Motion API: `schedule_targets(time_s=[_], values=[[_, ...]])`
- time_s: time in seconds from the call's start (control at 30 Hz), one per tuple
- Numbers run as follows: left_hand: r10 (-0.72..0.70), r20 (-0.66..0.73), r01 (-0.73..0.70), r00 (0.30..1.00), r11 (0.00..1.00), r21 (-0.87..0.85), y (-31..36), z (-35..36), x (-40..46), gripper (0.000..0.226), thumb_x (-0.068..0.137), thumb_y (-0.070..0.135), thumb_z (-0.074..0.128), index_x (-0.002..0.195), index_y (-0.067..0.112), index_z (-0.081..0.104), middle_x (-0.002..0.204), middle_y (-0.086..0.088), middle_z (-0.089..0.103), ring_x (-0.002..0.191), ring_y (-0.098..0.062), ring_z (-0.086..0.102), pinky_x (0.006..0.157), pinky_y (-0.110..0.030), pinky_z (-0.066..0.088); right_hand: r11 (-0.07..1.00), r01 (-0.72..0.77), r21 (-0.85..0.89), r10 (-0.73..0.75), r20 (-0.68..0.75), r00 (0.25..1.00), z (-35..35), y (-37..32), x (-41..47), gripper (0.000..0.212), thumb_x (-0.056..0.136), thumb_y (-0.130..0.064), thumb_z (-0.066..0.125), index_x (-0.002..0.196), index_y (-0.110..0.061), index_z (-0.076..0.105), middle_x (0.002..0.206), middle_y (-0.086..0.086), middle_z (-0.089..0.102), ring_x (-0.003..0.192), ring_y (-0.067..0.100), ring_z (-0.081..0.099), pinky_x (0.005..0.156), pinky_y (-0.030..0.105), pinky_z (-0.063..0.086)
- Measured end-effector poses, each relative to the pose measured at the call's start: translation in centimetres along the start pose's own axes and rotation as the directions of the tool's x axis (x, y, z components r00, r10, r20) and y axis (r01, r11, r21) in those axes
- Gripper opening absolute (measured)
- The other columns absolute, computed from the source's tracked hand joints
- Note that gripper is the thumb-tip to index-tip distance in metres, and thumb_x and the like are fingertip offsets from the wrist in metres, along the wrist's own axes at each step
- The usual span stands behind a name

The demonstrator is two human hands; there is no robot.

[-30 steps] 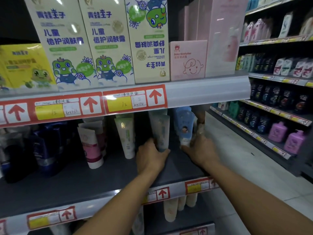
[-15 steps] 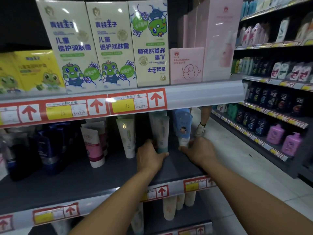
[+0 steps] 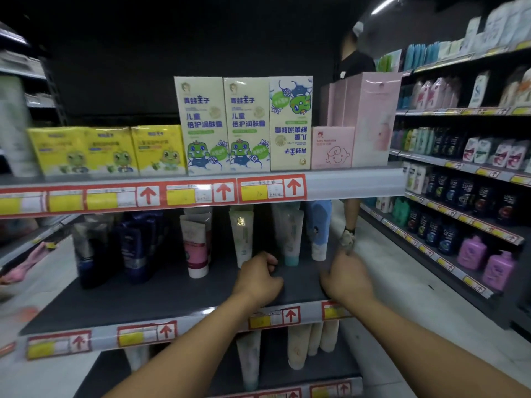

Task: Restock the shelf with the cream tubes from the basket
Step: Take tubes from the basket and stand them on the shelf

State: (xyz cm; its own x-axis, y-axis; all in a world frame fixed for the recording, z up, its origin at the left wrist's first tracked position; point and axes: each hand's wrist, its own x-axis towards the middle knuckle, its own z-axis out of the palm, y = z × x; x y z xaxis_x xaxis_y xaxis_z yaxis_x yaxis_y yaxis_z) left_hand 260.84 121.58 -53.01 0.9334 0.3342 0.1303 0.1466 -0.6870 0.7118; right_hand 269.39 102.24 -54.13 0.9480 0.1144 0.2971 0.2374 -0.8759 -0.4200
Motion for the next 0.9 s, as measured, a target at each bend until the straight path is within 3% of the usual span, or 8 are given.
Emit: schedule_targets(time_s=[0.37, 0.5, 0.7, 0.9], values=[[0.057, -0.117, -0.051, 0.991, 0.997, 0.052, -2.3, -5.6, -4.6, 0.032, 0.083, 0.019, 0.071, 0.115, 0.023, 0.068, 0.106, 0.007, 0.069, 0.100, -0.014, 0.065, 0.083, -0.023, 0.050, 0.997, -0.062, 0.038, 0.062, 0.012, 0.998, -0.5, -2.5, -2.6, 0.032, 0.089, -0.030, 0.064, 0.107, -0.005, 0.057, 0.110, 0.018, 0.063, 0.100, 0.035, 0.061, 0.069, 0.032, 0.042], [0.038, -0.172, -0.028, 0.984, 0.998, 0.058, -3.5, -8.0, -5.7, 0.033, 0.085, 0.018, 0.071, 0.117, 0.023, 0.067, 0.103, 0.010, 0.066, 0.101, -0.015, 0.065, 0.082, -0.024, 0.048, 0.999, 0.033, 0.026, -0.032, -0.019, 0.999, 0.2, -5.6, -4.2, 0.028, 0.086, -0.030, 0.065, 0.103, -0.008, 0.060, 0.107, 0.015, 0.061, 0.096, 0.033, 0.062, 0.072, 0.038, 0.054], [-0.018, -0.240, 0.037, 0.971, 0.997, 0.074, -5.9, -11.8, -7.5, 0.029, 0.084, 0.022, 0.070, 0.112, 0.026, 0.069, 0.109, 0.004, 0.073, 0.107, -0.021, 0.068, 0.089, -0.028, 0.052, 0.975, 0.212, 0.062, -0.211, -0.032, 0.977, 1.7, -12.4, -6.3, 0.021, 0.088, -0.029, 0.059, 0.098, -0.011, 0.062, 0.106, 0.012, 0.063, 0.098, 0.033, 0.062, 0.074, 0.038, 0.052], [-0.066, -0.337, 0.092, 0.939, 0.994, 0.062, -9.5, -15.7, -9.1, 0.028, 0.085, 0.022, 0.072, 0.112, 0.026, 0.069, 0.105, 0.007, 0.073, 0.103, -0.018, 0.068, 0.086, -0.028, 0.051, 0.932, 0.330, 0.150, -0.335, 0.008, 0.942, 4.2, -19.5, -9.6, 0.033, 0.090, -0.035, 0.064, 0.115, -0.014, 0.064, 0.116, 0.008, 0.062, 0.107, 0.027, 0.063, 0.084, 0.040, 0.056]])
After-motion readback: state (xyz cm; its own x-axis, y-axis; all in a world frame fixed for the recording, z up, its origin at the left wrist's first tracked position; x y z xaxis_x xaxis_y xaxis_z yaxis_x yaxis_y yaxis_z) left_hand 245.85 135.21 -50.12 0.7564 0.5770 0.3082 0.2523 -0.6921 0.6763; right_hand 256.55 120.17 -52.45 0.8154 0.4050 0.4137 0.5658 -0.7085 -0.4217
